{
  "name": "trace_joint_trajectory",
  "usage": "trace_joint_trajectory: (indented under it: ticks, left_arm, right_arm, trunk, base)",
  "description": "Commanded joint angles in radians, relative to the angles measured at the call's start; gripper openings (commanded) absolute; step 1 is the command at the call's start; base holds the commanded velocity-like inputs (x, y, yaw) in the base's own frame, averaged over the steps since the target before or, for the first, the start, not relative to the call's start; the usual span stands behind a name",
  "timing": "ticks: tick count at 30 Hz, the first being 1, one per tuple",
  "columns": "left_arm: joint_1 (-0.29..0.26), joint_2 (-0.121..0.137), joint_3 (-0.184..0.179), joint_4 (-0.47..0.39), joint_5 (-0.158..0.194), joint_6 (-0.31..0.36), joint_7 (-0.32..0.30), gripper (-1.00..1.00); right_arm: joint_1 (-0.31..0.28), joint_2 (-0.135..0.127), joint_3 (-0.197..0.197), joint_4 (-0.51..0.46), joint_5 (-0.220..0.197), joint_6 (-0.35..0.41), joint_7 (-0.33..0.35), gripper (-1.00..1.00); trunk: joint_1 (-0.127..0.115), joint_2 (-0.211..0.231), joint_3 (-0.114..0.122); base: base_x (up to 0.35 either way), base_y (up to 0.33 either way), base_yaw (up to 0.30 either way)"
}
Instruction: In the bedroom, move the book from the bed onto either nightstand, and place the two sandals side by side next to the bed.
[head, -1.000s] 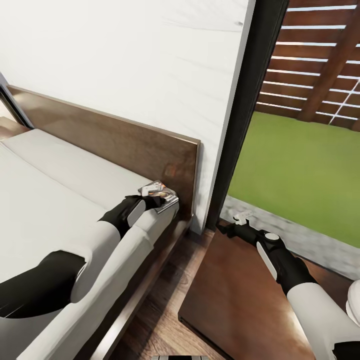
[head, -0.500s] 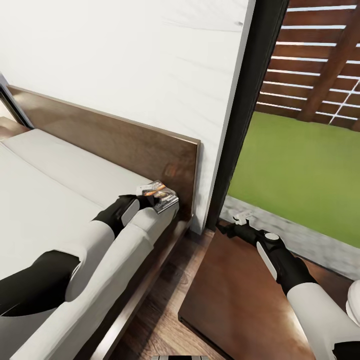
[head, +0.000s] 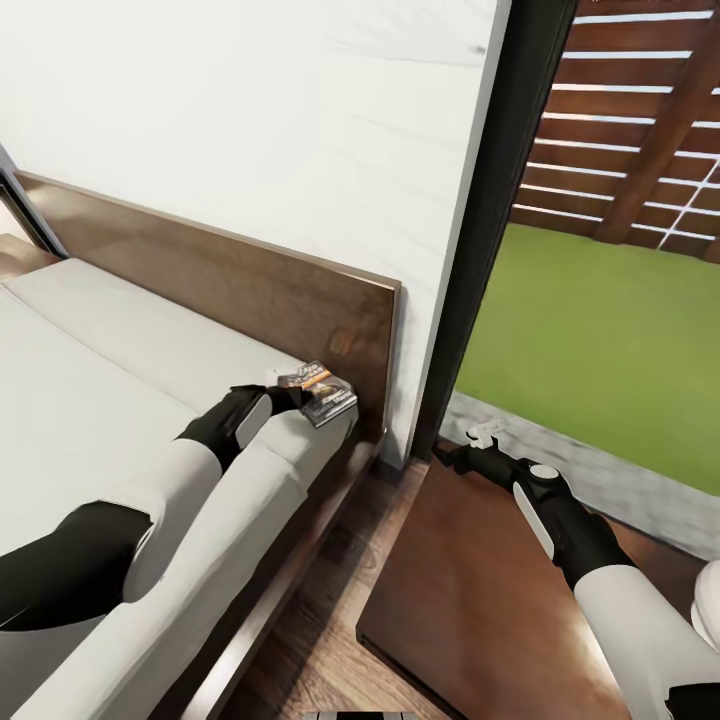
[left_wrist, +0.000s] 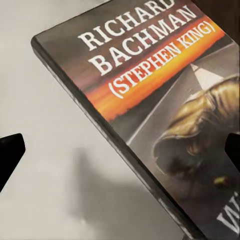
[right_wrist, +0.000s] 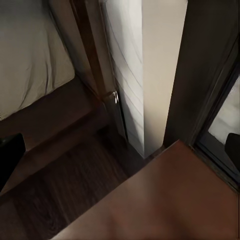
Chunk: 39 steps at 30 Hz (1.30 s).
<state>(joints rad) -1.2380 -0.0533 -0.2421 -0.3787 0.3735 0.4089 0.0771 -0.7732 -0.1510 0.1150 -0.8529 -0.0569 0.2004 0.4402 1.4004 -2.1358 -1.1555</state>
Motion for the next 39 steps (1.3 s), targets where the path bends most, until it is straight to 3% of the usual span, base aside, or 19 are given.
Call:
trace_joint_trajectory:
  ticks: [1,6,13,21,22,24,26,28,29,30,34,39]
  left_arm:
    - [0.0,0.001,0.0,-0.008,0.0,0.009,0.0,1.0]
    - [0.0,0.003,0.001,-0.042,0.0,0.043,0.0,1.0]
    - [0.013,0.026,0.001,-0.099,0.005,0.081,0.0,1.0]
    - [0.107,0.075,0.001,-0.285,0.006,0.118,-0.009,1.0]
    - [0.126,0.086,0.001,-0.336,0.006,0.15,-0.015,1.0]
    - [0.195,0.12,0.002,-0.517,0.008,0.255,-0.057,1.0]
    - [0.29,0.153,0.003,-0.741,0.009,0.368,-0.107,1.0]
    - [0.349,0.165,0.003,-0.854,0.01,0.413,-0.127,1.0]
    - [0.449,0.173,0.004,-0.987,0.015,0.447,-0.142,1.0]
    - [0.492,0.174,0.004,-1.031,0.026,0.453,-0.145,1.0]
    - [0.559,0.176,0.004,-1.107,0.067,0.458,-0.147,1.0]
    - [0.595,0.172,0.001,-1.14,0.093,0.46,-0.146,1.0]
  right_arm:
    - [0.0,0.0,0.0,0.0,0.0,0.0,0.0,1.0]
    - [0.0,0.001,0.0,0.0,0.0,0.0,0.0,1.0]
    - [0.0,0.001,0.001,0.0,0.0,0.001,-0.001,1.0]
    - [0.0,0.009,0.004,-0.001,-0.004,0.081,0.002,1.0]
    - [0.0,0.009,0.003,-0.002,-0.008,0.104,0.002,1.0]
    - [-0.002,0.01,0.002,-0.002,-0.02,0.129,0.001,1.0]
    - [-0.005,0.01,0.002,-0.002,-0.03,0.15,0.001,1.0]
    - [-0.007,0.011,0.001,-0.002,-0.034,0.163,0.002,1.0]
    - [-0.01,0.011,0.001,-0.003,-0.061,0.188,0.003,1.0]
    - [-0.011,0.011,0.001,-0.006,-0.089,0.196,0.005,1.0]
    - [-0.012,0.009,0.002,-0.031,-0.145,0.204,0.006,1.0]
    - [-0.012,0.008,0.0,-0.051,-0.188,0.217,0.007,1.0]
  trunk:
    - [-0.004,0.007,0.003]
    - [-0.008,0.014,0.006]
    - [0.0,0.0,0.0]
    - [0.031,-0.056,-0.025]
    - [0.034,-0.063,-0.028]
    - [0.042,-0.077,-0.034]
    - [0.05,-0.091,-0.041]
    - [0.057,-0.105,-0.047]
    - [0.061,-0.112,-0.05]
    - [0.061,-0.112,-0.05]
    - [0.061,-0.112,-0.05]
    - [0.061,-0.112,-0.05]
  base:
    - [0.0,0.0,0.0]
    - [0.0,0.0,0.0]
    - [0.0,0.0,0.0]
    - [0.0,0.0,0.0]
    - [0.0,0.0,0.0]
    - [0.0,0.0,0.0]
    - [0.0,0.0,0.0]
    - [0.0,0.0,0.0]
    - [0.0,0.0,0.0]
    - [0.0,0.0,0.0]
    - [0.0,0.0,0.0]
    - [0.0,0.0,0.0]
